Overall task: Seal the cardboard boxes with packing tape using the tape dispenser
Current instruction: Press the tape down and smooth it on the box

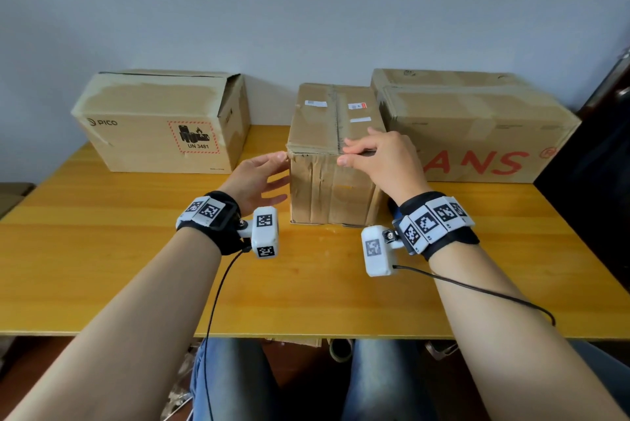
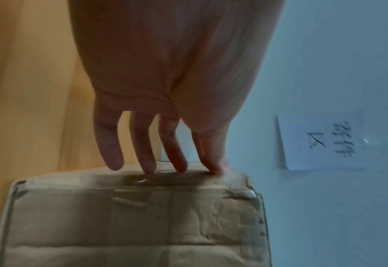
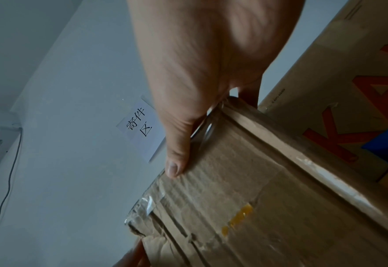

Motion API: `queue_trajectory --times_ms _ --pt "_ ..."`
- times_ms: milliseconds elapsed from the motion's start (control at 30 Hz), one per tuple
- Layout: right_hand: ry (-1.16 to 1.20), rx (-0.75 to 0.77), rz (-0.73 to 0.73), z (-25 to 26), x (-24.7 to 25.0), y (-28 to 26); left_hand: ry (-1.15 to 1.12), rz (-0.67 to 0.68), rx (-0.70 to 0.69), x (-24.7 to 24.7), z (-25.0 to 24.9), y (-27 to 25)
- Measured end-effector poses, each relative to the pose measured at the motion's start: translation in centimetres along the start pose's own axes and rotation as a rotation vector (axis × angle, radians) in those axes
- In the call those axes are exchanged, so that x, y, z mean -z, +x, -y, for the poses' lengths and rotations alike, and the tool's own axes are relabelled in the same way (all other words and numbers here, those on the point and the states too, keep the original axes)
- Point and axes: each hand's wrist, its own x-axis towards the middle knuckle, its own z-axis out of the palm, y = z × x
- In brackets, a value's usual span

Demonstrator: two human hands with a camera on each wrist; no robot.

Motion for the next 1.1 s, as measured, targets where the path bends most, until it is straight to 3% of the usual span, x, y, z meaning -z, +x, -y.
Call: queue_trajectory --times_ms 100,200,300,467,567,667,800,900,1100 --pt "0.02 -0.003 0.001 0.0 0.1 0.0 -0.026 -0.183 -0.022 -0.3 -1.2 0.0" --pt "0.024 -0.005 -0.001 -0.1 0.0 -0.1 0.083 -0.353 -0.274 -1.1 -2.4 -0.2" --pt "0.026 -0.003 -0.002 0.0 -0.1 -0.1 0.293 -0.304 -0.56 -2.6 -3.2 -0.6" --pt "0.038 -0.01 -0.014 -0.2 -0.3 -0.3 0.687 -0.162 -0.72 -4.9 -1.8 0.6" --pt "0.05 0.046 -0.043 -0.3 -0.4 -0.1 0.784 -0.187 -0.743 -5.2 -0.3 1.4" --pt "-0.011 0.118 -0.031 -0.3 -0.3 -0.1 0.672 -0.149 -0.739 -4.8 -0.3 1.4" --pt "-0.002 0.097 0.003 -1.2 0.2 0.1 0.556 -0.123 -0.711 -3.8 -0.2 1.9" --pt "0.144 0.051 -0.002 -1.9 0.8 0.0 0.398 -0.103 -0.663 -3.6 0.2 1.9" --pt "0.379 -0.029 0.007 -3.7 1.5 -0.9 0.292 -0.055 -0.647 -2.8 0.3 2.0"
